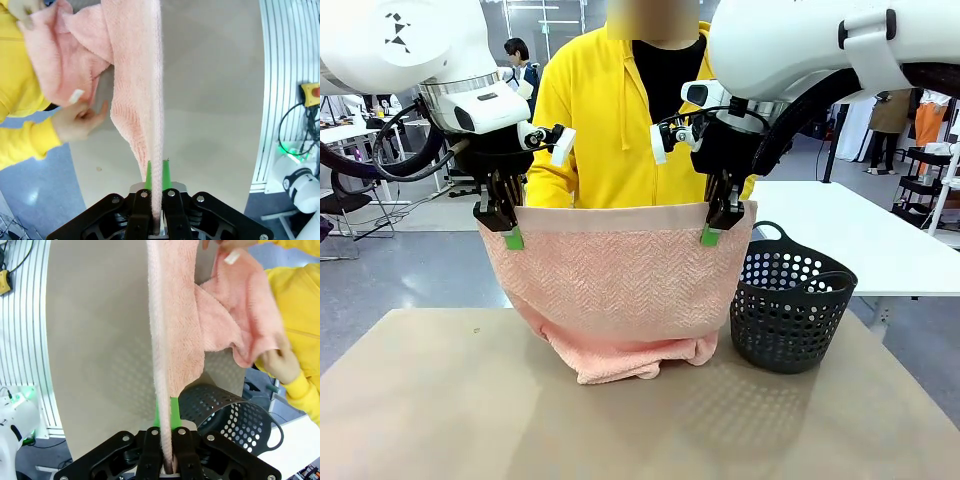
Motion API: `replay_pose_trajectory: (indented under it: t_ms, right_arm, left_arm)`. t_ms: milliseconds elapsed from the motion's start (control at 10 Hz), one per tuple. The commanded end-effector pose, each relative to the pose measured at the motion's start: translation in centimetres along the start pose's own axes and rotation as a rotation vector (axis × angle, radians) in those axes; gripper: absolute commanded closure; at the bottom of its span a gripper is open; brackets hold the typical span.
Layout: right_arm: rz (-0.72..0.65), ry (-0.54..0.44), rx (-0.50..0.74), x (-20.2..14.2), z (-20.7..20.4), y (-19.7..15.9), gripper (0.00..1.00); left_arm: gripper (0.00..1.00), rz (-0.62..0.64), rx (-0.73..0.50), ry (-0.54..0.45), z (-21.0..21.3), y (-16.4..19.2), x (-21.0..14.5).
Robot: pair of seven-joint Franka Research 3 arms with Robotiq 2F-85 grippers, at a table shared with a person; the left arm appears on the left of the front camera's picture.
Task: Fold the towel.
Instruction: Release the end of the 100 cm Hotel Towel you were holding and grab the top end of the folded side.
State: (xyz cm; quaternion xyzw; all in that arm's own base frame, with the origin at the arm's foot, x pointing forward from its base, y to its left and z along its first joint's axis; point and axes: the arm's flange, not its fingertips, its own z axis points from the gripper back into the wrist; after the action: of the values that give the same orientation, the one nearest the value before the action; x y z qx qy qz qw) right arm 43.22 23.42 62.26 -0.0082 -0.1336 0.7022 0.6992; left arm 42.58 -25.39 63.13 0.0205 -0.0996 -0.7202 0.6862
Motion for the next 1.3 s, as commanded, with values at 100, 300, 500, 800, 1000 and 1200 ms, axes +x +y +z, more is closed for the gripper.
replay_pose_trajectory:
  t_ms: [100, 300, 500, 800, 1000, 1200]
  right_arm:
    - [0.003, 0.007, -0.005, -0.12, 0.07, -0.07, 1.0]
    - [0.003, 0.007, -0.005, -0.12, 0.07, -0.07, 1.0]
    - [0.003, 0.007, -0.005, -0.12, 0.07, -0.07, 1.0]
    - [0.003, 0.007, -0.005, -0.12, 0.07, -0.07, 1.0]
    - [0.003, 0.007, -0.005, -0.12, 0.07, -0.07, 1.0]
    - [0.003, 0.007, -0.005, -0.12, 0.07, -0.07, 1.0]
  left_arm:
    - [1.0, -0.004, 0.002, -0.001, 0.1, 0.06, -0.07]
    - [1.0, -0.004, 0.002, -0.001, 0.1, 0.06, -0.07]
    - [1.0, -0.004, 0.002, -0.001, 0.1, 0.06, -0.07]
    - [1.0, -0.004, 0.002, -0.001, 0.1, 0.06, -0.07]
    - [1.0, -0.004, 0.002, -0.001, 0.1, 0.06, -0.07]
    - [1.0, -0.004, 0.002, -0.001, 0.1, 0.06, -0.07]
